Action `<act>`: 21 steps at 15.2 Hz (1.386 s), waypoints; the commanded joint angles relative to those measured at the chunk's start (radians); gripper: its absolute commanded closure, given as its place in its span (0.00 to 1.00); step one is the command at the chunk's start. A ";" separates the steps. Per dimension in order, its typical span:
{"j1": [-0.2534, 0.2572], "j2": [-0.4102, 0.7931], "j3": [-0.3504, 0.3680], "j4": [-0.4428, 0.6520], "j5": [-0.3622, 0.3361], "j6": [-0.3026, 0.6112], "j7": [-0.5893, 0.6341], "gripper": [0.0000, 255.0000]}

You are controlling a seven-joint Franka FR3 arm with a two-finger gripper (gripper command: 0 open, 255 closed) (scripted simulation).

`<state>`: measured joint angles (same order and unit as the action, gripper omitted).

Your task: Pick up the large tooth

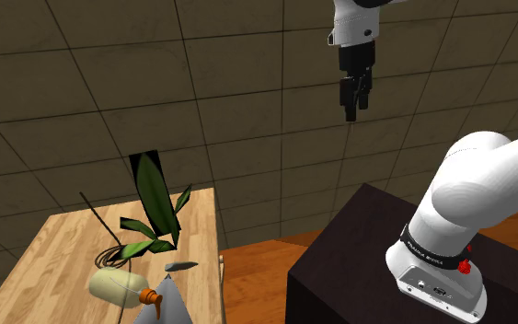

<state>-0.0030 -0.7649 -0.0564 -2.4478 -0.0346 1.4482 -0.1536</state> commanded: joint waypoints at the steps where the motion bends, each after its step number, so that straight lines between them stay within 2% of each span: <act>1: 0.000 0.000 0.000 0.000 0.000 0.000 0.000 0.00; 11: 0.097 0.258 0.079 -0.038 0.062 0.323 -0.011 0.00; 21: 0.177 0.584 0.165 0.046 0.084 0.596 -0.017 0.00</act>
<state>0.1663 -0.2137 0.0992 -2.4153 0.0491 2.0200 -0.1707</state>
